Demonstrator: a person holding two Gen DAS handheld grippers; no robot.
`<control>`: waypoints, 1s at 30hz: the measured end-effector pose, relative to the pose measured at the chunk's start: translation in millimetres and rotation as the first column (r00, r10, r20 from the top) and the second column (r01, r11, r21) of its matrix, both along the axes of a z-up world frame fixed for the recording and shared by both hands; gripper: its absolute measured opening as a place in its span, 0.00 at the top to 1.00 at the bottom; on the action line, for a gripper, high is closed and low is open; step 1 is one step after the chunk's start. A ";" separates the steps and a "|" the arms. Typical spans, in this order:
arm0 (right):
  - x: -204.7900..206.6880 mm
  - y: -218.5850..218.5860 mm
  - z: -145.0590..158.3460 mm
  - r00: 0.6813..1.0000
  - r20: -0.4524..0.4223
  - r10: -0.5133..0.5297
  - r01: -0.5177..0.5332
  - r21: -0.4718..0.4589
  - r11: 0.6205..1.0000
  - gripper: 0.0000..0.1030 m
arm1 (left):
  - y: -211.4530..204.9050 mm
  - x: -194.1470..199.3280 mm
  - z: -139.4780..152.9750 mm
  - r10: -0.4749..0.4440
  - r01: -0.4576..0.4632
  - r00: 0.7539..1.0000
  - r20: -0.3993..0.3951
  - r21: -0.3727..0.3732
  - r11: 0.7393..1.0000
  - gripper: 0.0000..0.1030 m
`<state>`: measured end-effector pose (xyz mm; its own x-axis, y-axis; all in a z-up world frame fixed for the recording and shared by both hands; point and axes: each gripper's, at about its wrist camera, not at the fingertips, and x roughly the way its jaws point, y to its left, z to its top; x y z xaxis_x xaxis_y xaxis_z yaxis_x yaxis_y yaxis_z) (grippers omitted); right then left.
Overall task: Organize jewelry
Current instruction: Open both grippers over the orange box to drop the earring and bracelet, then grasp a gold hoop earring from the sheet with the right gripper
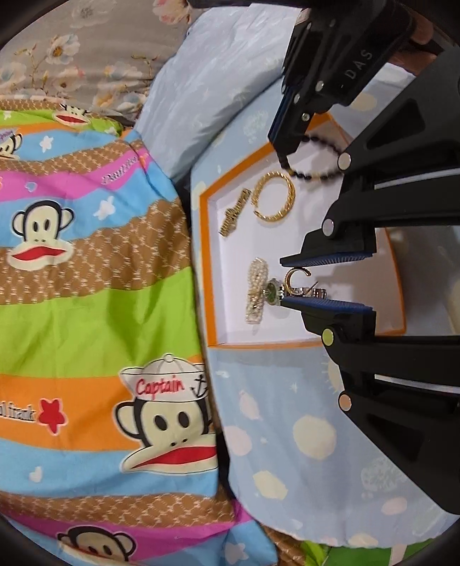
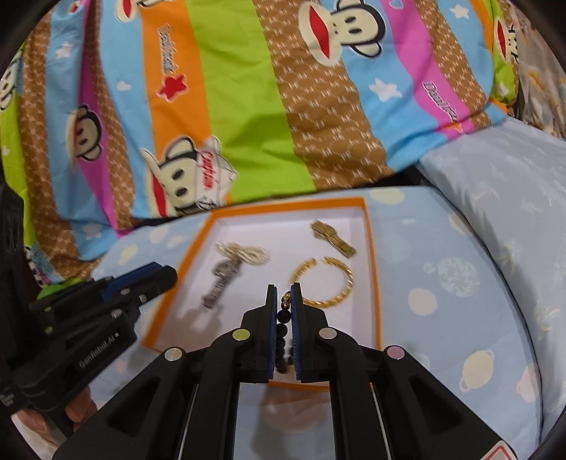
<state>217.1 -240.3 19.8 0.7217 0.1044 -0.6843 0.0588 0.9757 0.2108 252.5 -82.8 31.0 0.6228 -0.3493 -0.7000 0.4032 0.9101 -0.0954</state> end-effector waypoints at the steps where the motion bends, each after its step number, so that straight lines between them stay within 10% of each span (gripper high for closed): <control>1: -0.3 -1.9 -3.7 1.000 -0.004 -0.007 0.007 -0.010 1.000 0.93 | -1.2 1.6 -5.1 0.001 -0.001 1.000 -0.008 0.003 1.000 0.84; 6: -5.3 -11.1 -7.6 0.999 0.016 -0.042 0.043 -0.047 0.998 0.84 | -3.8 3.9 -21.6 -0.008 0.008 0.999 -0.041 -0.001 1.000 0.84; 8: -8.2 -13.9 -6.1 0.998 0.032 -0.055 0.057 -0.047 0.997 0.65 | -0.9 4.8 -22.0 -0.007 0.006 0.999 -0.044 -0.020 1.000 0.84; 10: -11.4 -16.6 -2.3 0.997 0.050 -0.065 0.067 -0.040 0.997 0.59 | 3.8 5.8 -18.3 -0.003 0.001 0.999 -0.045 -0.047 0.999 0.68; 13: -17.9 -18.6 7.2 0.994 0.080 -0.076 0.080 -0.041 0.996 0.56 | 18.1 5.1 -5.1 0.032 -0.034 0.999 -0.026 -0.115 0.993 0.48; 23: -74.3 -16.2 37.0 0.985 0.161 -0.067 0.068 0.002 0.998 0.52 | 69.6 -34.6 49.5 0.097 -0.085 0.994 0.058 -0.180 0.980 0.45; 30: -116.1 7.1 15.9 0.991 0.126 -0.041 0.042 -0.001 0.999 0.52 | 91.6 -88.1 31.3 0.111 -0.106 0.993 0.036 -0.120 0.987 0.43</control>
<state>100.9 -233.2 35.8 0.8061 0.0698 -0.5876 0.0726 0.9739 0.2152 164.3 8.8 62.2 0.6896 -0.3568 -0.6302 0.3090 0.9320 -0.1896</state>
